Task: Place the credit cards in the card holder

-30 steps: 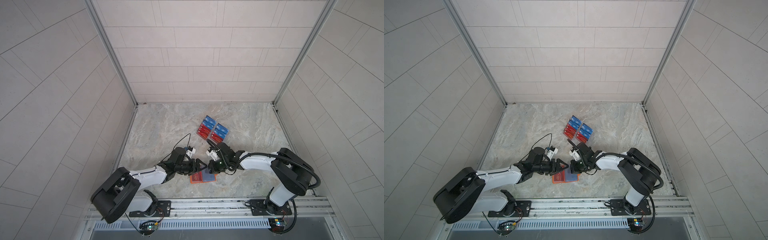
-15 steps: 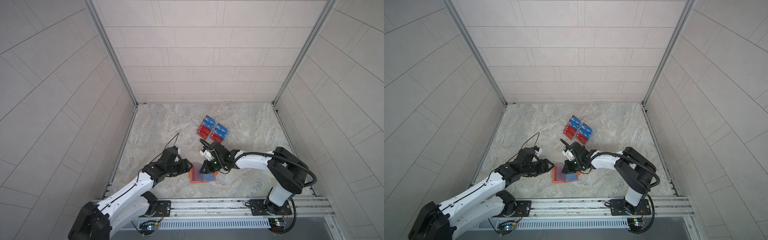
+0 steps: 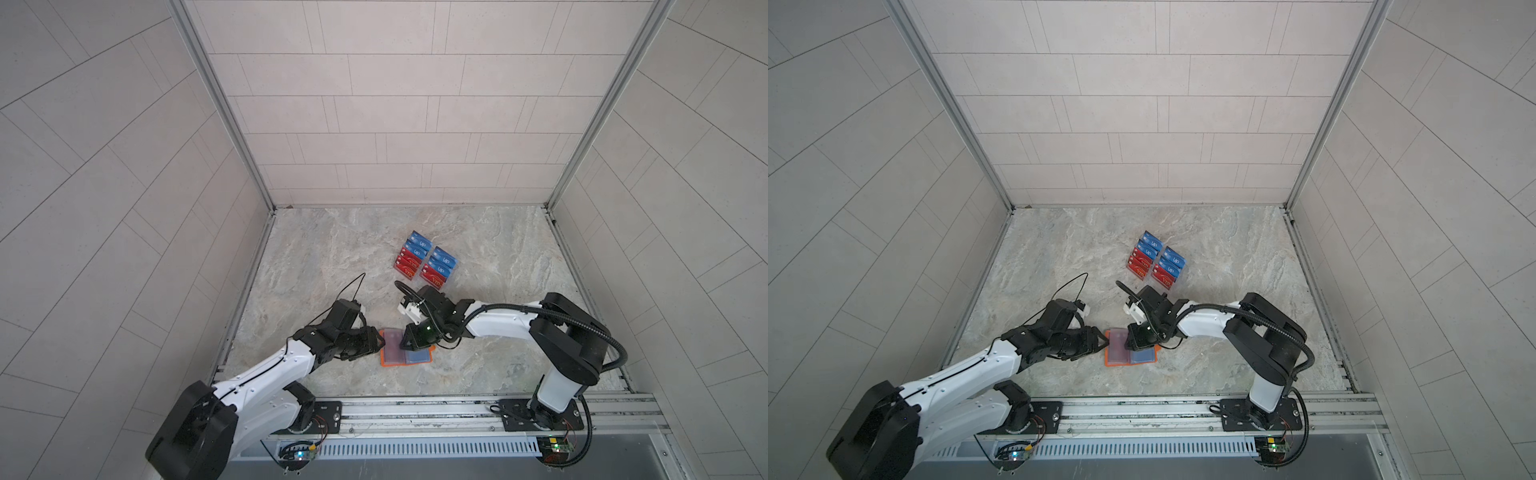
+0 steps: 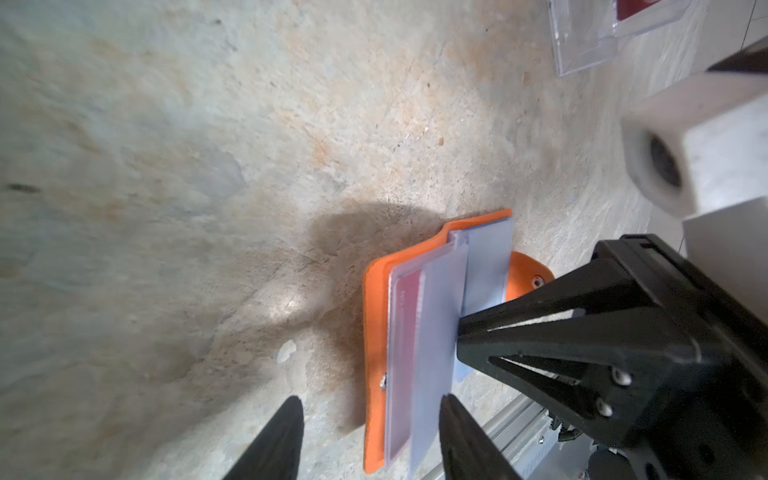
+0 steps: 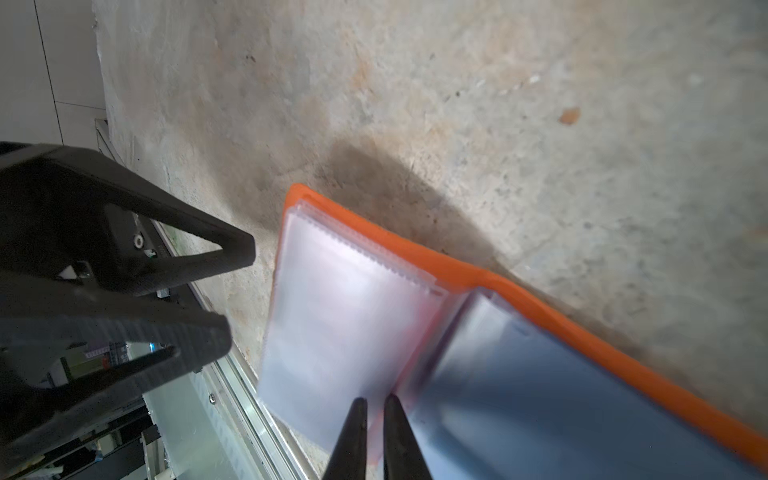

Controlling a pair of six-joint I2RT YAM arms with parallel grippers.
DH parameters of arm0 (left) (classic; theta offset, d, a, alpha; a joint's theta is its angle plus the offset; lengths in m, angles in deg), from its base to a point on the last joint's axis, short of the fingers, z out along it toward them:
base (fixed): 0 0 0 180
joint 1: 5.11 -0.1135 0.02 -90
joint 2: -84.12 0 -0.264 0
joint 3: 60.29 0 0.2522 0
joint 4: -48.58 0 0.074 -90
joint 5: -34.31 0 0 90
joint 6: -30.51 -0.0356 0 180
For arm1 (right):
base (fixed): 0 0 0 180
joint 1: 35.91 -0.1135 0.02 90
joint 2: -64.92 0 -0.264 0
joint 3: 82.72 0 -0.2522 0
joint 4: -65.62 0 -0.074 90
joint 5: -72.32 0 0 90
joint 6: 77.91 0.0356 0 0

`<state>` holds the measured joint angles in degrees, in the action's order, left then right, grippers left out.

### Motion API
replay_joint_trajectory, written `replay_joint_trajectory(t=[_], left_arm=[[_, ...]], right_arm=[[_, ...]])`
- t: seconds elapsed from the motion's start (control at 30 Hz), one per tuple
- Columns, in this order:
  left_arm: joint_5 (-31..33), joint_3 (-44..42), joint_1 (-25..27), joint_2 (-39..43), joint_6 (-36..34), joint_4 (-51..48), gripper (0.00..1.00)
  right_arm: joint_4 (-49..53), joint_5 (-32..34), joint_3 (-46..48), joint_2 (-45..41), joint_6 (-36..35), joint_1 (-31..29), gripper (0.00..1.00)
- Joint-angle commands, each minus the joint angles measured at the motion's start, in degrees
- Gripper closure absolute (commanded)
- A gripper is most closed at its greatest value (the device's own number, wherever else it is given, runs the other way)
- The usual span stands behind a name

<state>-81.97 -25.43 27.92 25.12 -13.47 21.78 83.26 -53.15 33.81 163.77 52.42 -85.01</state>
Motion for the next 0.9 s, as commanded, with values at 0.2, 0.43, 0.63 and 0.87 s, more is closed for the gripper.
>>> replay_joint_trajectory(t=[0.2,0.43,0.63,0.87], left_arm=[[-2.82,-2.47,0.27,-4.21,-0.24,7.42,0.56],[-3.08,-1.71,0.27,-8.24,-0.71,10.38,0.62],[-2.72,0.28,-0.22,-11.55,-1.93,11.21,0.62],[-3.11,2.88,-0.91,-15.24,-4.1,11.18,0.59]], right_arm=[[-5.78,2.32,0.93,2.77,3.97,-0.51,0.86],[-8.12,4.22,1.94,2.68,6.95,-0.47,0.86],[-12.35,5.47,3.83,3.12,11.62,-0.47,0.86],[-15.2,9.54,6.71,0.84,16.0,-0.49,0.86]])
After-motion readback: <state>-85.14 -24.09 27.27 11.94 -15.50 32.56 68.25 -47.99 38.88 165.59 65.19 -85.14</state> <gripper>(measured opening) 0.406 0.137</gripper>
